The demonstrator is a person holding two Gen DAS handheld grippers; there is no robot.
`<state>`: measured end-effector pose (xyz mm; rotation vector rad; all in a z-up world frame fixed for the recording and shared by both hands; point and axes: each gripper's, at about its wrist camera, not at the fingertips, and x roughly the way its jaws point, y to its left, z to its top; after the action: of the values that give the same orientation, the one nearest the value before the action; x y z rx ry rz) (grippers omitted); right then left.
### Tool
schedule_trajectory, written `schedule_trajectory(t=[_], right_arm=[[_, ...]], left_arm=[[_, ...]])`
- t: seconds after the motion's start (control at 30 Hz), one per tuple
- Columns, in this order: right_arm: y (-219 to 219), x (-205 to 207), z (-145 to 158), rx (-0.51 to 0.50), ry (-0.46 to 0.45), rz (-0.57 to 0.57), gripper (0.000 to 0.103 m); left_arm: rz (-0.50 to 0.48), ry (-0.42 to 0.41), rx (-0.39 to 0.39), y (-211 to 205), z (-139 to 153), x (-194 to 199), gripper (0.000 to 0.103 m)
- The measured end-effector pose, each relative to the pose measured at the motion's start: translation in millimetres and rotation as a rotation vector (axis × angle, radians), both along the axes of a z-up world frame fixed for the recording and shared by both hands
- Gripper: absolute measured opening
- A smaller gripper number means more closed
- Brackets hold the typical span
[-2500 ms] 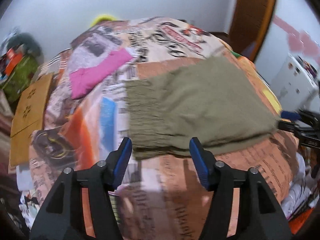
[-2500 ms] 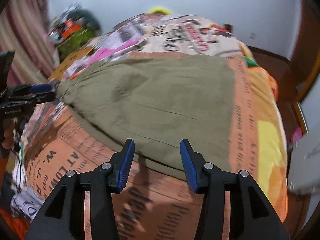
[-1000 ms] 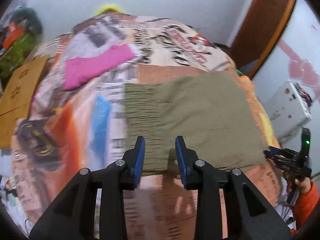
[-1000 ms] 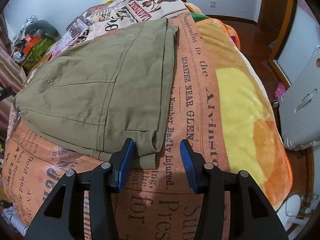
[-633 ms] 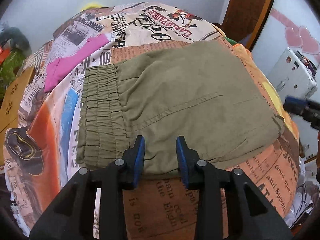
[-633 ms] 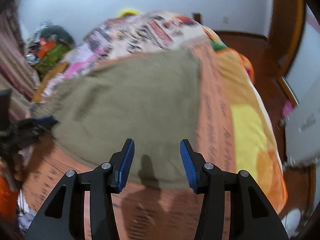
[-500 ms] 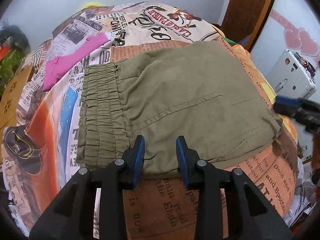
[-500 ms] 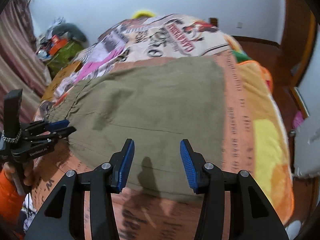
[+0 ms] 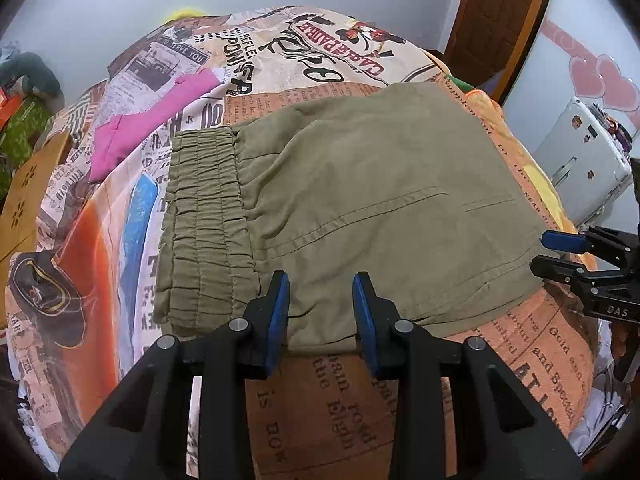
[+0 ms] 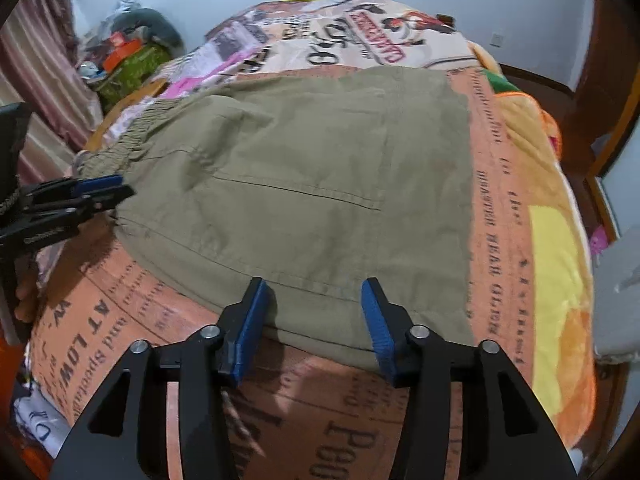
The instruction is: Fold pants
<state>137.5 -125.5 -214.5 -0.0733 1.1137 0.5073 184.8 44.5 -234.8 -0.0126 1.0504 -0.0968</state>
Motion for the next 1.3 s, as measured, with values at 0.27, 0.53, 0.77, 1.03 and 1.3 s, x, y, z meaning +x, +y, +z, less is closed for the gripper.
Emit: schedule_trajectory(t=[0.27,0.53,0.77,1.03,1.3], right_arm=[[-35,18,18,0.020,-0.020,-0.122,0.048],[-50,66,52,0.038,-0.150,-0.171,0.056],[-46,112,54,0.016,-0.203,-0.153,0.057],[-42,179,28,-0.021,-0.206,-0.176,0.057],[-38,234,-7,-0.017,-0.130,-0.171,0.057]], left_arm=[[0.087,-0.005,-0.096,34,30,16,0.036],[0.199,-0.071,-0.060,75,52,50,0.058],[0.235,-0.024,-0.052,98,36,91,0.059],[0.210,0.015,-0.014,100,22,132,0.063],[0.189,0.040,0.023,100,6,155,0.070]])
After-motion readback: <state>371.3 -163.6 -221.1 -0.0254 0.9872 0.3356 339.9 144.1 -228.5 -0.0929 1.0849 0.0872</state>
